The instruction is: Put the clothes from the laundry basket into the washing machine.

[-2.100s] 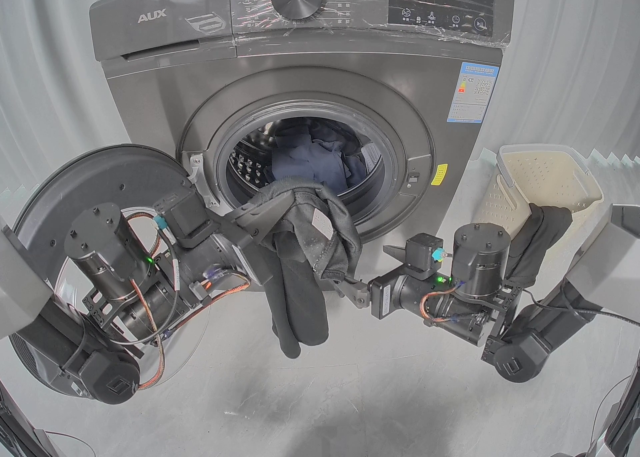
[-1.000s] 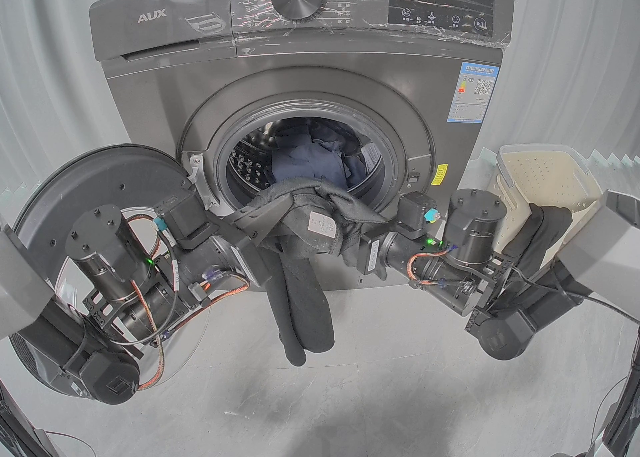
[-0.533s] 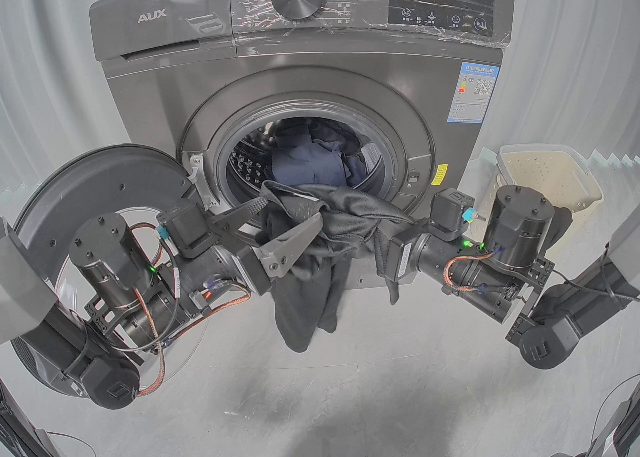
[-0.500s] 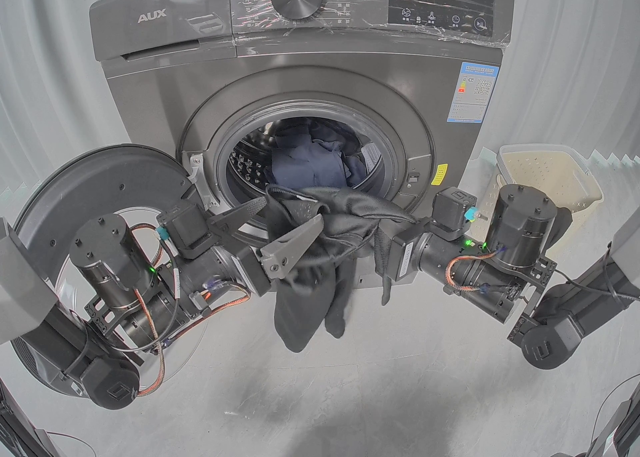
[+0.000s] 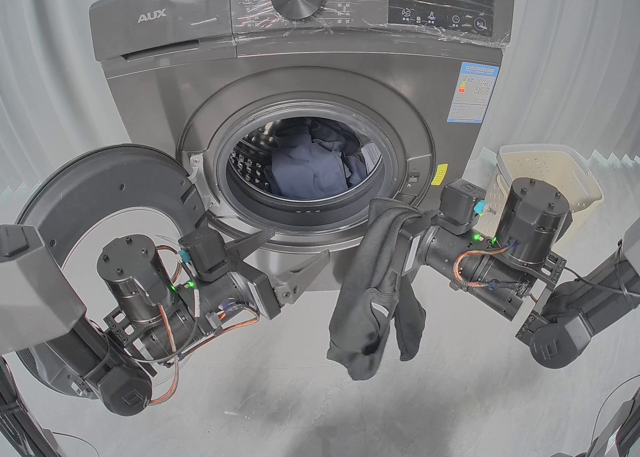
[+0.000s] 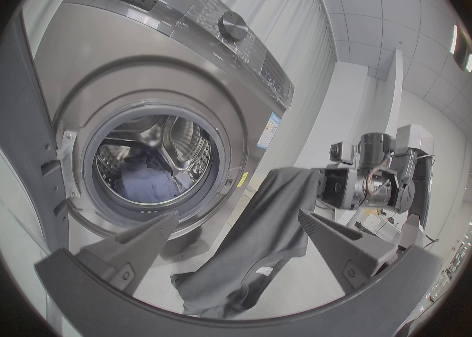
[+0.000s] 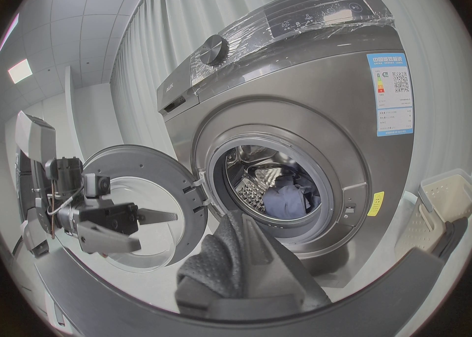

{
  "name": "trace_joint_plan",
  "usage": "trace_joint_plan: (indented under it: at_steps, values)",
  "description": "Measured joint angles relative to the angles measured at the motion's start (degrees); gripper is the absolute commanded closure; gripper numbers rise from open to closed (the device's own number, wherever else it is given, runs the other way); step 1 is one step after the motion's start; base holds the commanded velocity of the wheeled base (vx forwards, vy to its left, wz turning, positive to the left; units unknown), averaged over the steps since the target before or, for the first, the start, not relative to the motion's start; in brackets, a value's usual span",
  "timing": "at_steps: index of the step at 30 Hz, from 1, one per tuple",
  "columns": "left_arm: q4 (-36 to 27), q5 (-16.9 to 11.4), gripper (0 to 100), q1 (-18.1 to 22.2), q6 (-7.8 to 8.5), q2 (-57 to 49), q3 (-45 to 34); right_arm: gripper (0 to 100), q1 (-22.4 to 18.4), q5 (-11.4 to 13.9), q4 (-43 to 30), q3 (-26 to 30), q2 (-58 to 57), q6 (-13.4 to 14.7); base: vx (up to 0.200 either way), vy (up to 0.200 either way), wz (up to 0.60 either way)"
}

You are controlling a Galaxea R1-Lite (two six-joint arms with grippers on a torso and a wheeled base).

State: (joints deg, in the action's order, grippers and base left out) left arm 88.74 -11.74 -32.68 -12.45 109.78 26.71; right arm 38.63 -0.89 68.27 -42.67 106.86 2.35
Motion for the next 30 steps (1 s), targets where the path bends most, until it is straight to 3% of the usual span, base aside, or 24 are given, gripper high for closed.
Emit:
trace_joint_plan:
  at_steps: [5, 15, 23, 30]
  values:
    - [0.02, -0.18, 0, -0.04, 0.3, 0.8, -2.01, 100, -0.18, -0.74, -0.01, -0.93, -0.05, 0.05, 0.0, 0.0, 0.0]
    - [0.11, -0.9, 0, -0.8, 1.94, 2.46, -6.23, 100, -0.16, -5.34, -1.07, -7.22, 0.24, 0.33, 0.0, 0.0, 0.0]
    - [0.13, -0.87, 0, -4.58, 2.33, 3.67, -7.62, 100, 0.0, -5.86, -2.99, -11.9, 1.51, 0.55, 0.0, 0.0, 0.0]
    - [0.2, -0.74, 0, -5.38, 4.29, 7.45, -6.53, 100, 0.2, -6.39, -3.1, -16.75, 3.75, 0.84, 0.0, 0.0, 0.0]
